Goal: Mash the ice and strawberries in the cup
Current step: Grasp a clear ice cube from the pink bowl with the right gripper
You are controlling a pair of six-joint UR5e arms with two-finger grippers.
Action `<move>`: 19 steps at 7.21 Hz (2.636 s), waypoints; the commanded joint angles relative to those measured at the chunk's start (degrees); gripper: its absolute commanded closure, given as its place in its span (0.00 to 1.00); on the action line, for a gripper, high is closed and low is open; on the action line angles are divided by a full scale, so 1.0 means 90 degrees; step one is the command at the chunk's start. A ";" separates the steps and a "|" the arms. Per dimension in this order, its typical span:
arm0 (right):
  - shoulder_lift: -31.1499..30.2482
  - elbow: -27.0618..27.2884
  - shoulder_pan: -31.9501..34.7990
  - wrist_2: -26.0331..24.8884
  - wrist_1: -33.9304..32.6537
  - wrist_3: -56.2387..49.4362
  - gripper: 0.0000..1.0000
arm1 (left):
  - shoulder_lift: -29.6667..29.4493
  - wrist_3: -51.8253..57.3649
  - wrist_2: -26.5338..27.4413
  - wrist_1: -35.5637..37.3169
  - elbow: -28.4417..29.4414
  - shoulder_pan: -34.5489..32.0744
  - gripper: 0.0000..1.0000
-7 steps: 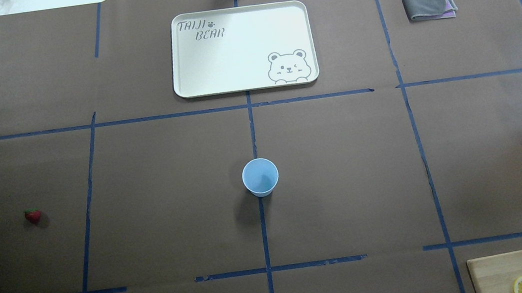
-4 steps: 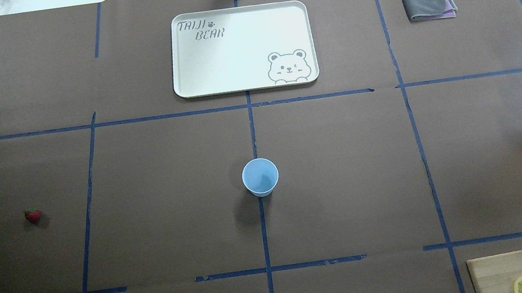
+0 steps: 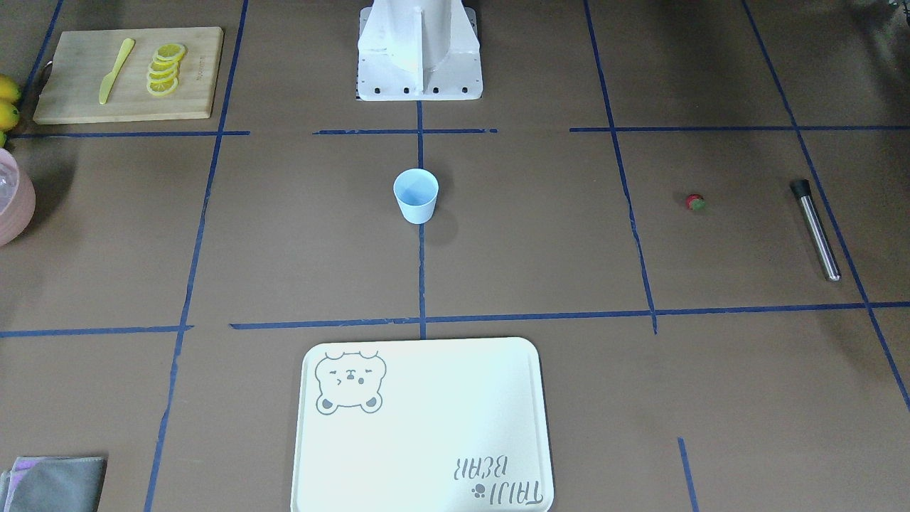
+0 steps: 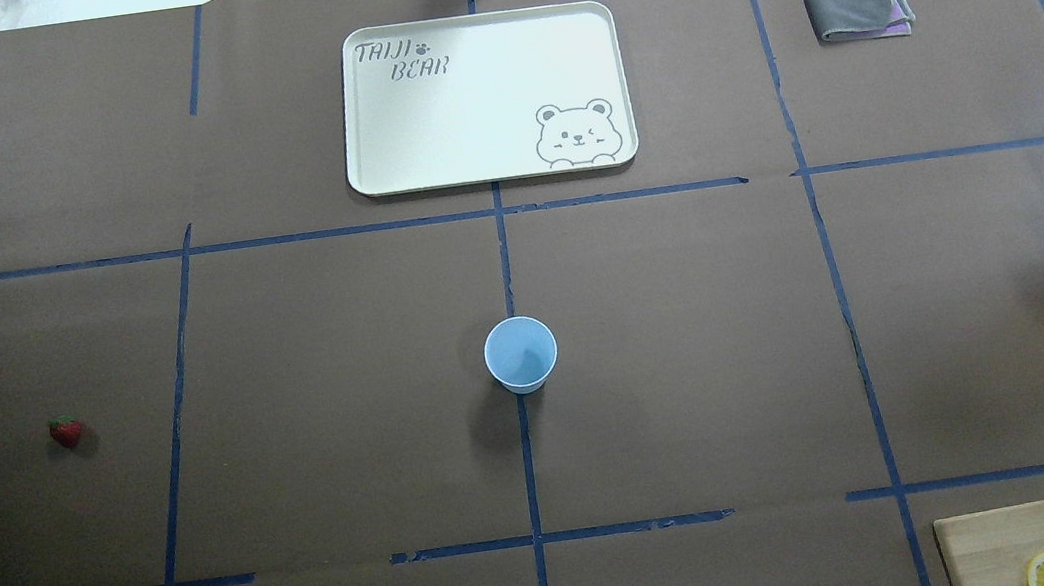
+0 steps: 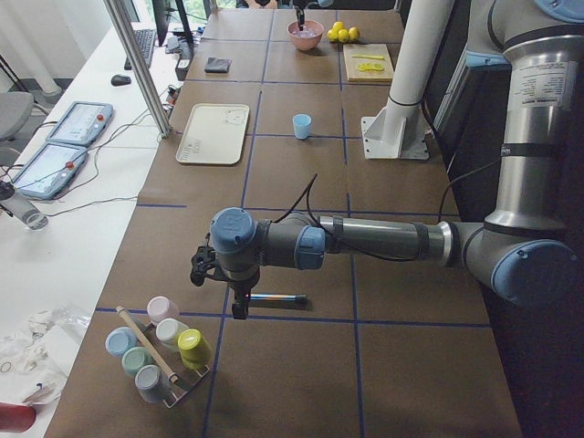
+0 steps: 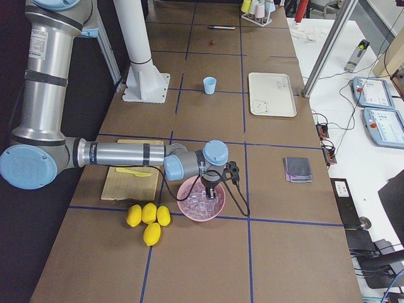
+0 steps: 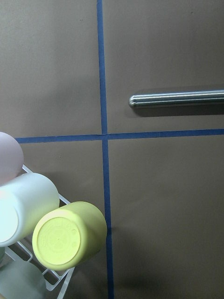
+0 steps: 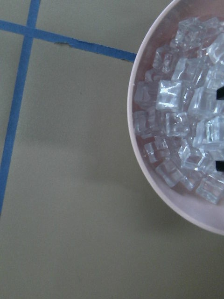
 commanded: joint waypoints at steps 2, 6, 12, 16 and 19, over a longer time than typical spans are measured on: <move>0.0019 -0.0001 -0.0081 -0.0033 0.0000 -0.0004 0.47 | 0.0000 -0.0010 -0.0010 0.0000 -0.0005 0.0000 0.00; 0.0019 -0.0010 -0.0247 -0.0151 0.0000 -0.0004 0.47 | 0.0010 0.0000 -0.0010 0.0000 -0.0024 0.0000 0.00; -0.0040 -0.0059 -0.0276 -0.0151 -0.0010 -0.0004 0.47 | 0.0010 -0.0010 -0.0039 0.0000 -0.0015 0.0000 0.00; -0.0030 -0.0157 -0.0364 -0.0151 -0.0010 -0.0004 0.47 | 0.0010 -0.0010 -0.0059 0.0000 -0.0024 0.0000 0.00; -0.0030 -0.0167 -0.0374 -0.0151 -0.0010 -0.0004 0.55 | 0.0010 -0.0010 -0.0059 0.0000 -0.0034 0.0000 0.00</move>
